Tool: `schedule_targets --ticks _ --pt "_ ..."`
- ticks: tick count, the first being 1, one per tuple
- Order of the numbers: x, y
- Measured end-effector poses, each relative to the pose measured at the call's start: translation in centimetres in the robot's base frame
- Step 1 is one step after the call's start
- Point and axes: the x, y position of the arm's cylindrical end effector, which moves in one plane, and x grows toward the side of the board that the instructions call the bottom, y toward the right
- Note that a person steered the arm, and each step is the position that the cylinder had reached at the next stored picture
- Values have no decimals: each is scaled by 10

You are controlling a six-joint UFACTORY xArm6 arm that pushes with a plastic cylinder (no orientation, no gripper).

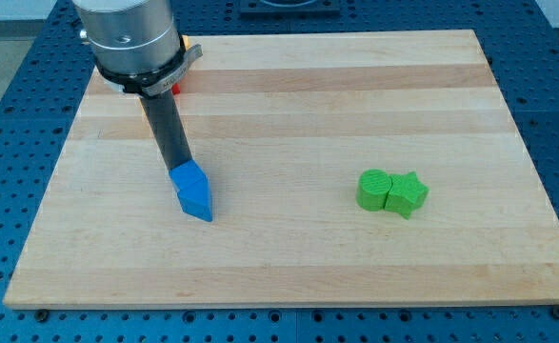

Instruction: Push the red circle towards the top center

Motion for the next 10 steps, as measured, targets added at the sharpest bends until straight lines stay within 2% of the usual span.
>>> schedule_targets --ticks 2,4,5,6,7,9,10 --pt "-80 1" --pt "-130 73" --pt "-194 80" --pt "-255 62" --pt "-257 58" --pt "-257 -14" --pt "-257 -87"
